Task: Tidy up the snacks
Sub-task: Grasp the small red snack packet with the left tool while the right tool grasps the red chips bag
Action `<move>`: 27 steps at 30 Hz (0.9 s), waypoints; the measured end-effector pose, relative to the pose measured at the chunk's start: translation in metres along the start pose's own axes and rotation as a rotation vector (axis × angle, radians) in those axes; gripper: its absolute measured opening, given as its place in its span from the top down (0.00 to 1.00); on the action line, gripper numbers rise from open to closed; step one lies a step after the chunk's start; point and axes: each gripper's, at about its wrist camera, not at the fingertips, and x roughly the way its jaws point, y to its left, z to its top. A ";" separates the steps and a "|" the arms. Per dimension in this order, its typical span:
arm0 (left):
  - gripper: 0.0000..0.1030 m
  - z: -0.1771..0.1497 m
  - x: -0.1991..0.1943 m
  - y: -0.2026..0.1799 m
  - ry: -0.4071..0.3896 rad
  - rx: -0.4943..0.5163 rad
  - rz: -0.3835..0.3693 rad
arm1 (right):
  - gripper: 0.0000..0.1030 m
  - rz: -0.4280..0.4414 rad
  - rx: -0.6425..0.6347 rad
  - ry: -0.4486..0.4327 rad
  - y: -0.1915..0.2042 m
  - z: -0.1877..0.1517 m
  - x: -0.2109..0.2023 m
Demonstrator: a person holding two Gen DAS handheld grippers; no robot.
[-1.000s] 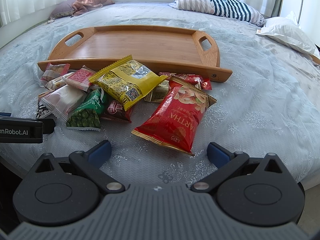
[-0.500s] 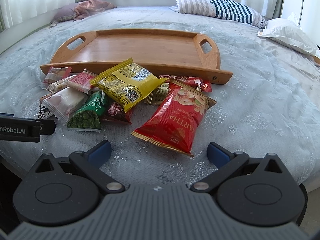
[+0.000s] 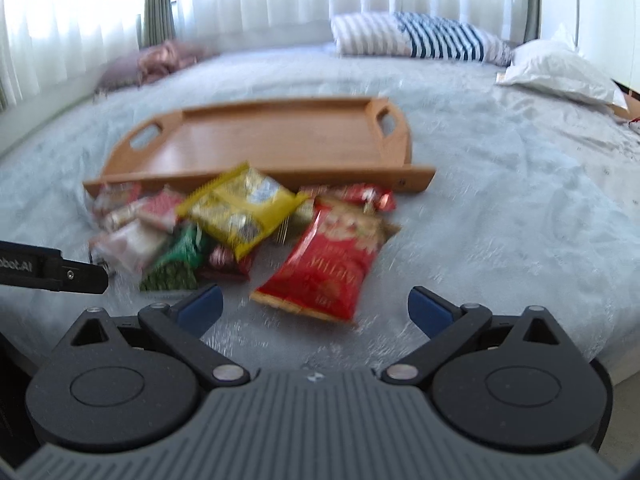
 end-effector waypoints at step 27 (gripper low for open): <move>0.73 0.022 0.046 -0.067 -0.165 0.145 0.007 | 0.17 -0.043 0.074 -0.077 -0.003 0.012 0.018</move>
